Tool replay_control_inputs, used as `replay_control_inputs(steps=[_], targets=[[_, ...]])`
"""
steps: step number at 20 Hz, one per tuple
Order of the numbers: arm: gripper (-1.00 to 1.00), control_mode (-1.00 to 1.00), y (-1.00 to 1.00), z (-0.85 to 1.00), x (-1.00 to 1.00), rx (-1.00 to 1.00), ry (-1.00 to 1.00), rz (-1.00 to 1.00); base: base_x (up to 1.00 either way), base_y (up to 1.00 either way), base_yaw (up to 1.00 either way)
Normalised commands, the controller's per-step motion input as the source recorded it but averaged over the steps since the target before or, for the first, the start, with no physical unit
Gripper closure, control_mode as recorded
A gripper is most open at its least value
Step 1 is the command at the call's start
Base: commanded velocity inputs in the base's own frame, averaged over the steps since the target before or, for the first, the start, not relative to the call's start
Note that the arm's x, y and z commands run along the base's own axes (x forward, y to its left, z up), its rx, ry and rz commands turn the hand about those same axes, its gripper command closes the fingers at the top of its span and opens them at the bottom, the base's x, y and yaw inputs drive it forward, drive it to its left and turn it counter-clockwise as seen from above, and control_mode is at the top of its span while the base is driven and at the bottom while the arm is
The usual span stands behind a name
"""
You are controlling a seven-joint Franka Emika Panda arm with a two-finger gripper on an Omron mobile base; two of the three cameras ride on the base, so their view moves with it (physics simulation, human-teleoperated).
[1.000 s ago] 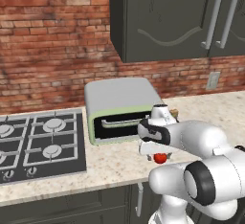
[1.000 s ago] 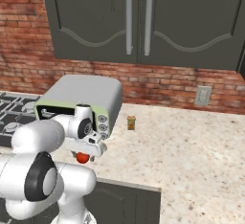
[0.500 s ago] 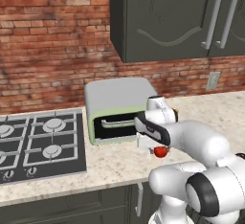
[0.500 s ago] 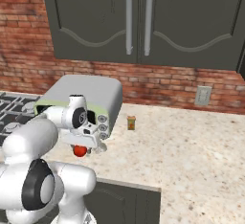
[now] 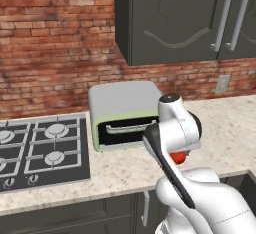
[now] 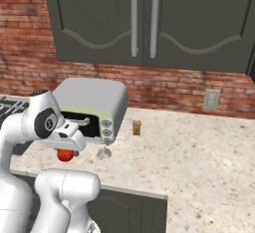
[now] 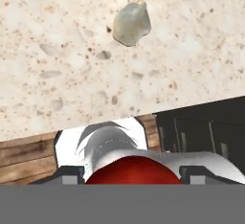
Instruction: Place the tomato and garlic inside the fridge drawer. Close the drawer after placing the vegetables.
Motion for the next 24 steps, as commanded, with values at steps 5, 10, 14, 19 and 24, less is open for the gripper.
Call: replay_control_inputs(steps=[5, 10, 14, 19, 24], targets=[[1.0, -1.0, 0.0, 0.33, -0.29, -0.02, -0.04, -0.03, 0.0, 0.0, 0.0], [1.0, -1.0, -0.04, 0.51, 0.13, 0.0, -0.07, 0.0, 0.0, 0.0, 0.0], [1.0, -1.0, -0.17, 0.91, 0.0, 0.0, -0.14, 0.02, 0.0, 0.0, 0.0], [1.0, 1.0, 0.04, 0.44, -0.02, 0.0, -0.06, 0.0, -0.21, 0.19, 0.01], [1.0, 1.0, 0.0, 0.0, 0.0, 0.0, 0.0, 0.0, -0.86, 0.94, 0.18]])
